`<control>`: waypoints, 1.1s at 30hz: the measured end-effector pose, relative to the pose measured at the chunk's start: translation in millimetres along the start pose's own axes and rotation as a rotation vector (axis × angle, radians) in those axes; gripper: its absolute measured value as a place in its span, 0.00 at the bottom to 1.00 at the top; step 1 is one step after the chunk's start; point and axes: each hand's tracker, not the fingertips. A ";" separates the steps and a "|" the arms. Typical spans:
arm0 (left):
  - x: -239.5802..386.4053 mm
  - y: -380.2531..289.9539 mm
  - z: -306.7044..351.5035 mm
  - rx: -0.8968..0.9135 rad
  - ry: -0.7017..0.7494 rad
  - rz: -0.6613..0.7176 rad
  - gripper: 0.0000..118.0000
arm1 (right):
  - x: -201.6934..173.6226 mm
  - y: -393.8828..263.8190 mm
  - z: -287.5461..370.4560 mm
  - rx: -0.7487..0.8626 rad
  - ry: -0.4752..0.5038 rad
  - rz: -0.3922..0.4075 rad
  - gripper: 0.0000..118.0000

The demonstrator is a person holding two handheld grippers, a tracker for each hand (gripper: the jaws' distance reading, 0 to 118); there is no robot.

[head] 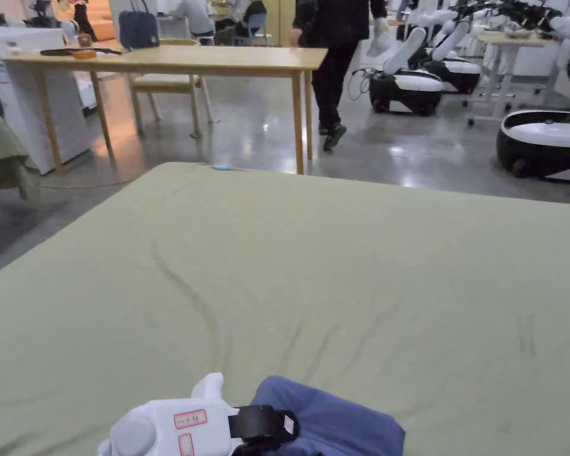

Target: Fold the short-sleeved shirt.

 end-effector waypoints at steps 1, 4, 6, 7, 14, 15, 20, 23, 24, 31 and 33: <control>-13.8 16.8 17.3 -0.009 0.051 -0.025 0.20 | -5.1 0.4 -0.7 0.000 0.004 0.002 0.06; -68.2 80.8 77.0 0.001 0.199 -0.050 0.21 | -20.2 0.2 -6.8 -0.009 0.025 0.010 0.06; -96.7 114.4 109.8 0.024 0.277 -0.069 0.20 | -27.3 -2.0 -9.7 -0.016 0.028 0.016 0.06; -109.4 128.1 122.7 0.023 0.299 -0.050 0.20 | -30.2 -3.1 -10.5 -0.019 0.027 0.018 0.06; -139.0 148.6 149.8 0.066 0.323 -0.032 1.00 | -40.8 -5.0 -12.2 -0.037 0.006 0.036 0.06; -137.9 148.1 152.8 0.069 0.316 -0.034 0.99 | -39.6 -3.9 -12.3 -0.036 0.002 0.034 0.06; -122.8 137.6 206.8 0.317 0.393 -0.074 0.96 | -37.4 4.4 -5.9 -0.022 -0.013 0.041 0.06; -104.1 115.7 239.4 0.395 0.471 -0.089 0.15 | -36.1 8.6 -0.8 -0.011 -0.016 0.054 0.06; -89.2 104.8 243.5 0.407 0.504 -0.134 0.00 | -35.9 11.2 2.8 0.000 -0.024 0.064 0.06; 51.7 32.0 189.5 0.631 0.617 -0.516 0.00 | -27.3 60.8 34.1 0.184 -0.185 0.153 0.06; 99.0 13.2 159.5 0.687 0.608 -0.626 0.00 | -32.6 85.7 49.1 0.257 -0.191 0.181 0.06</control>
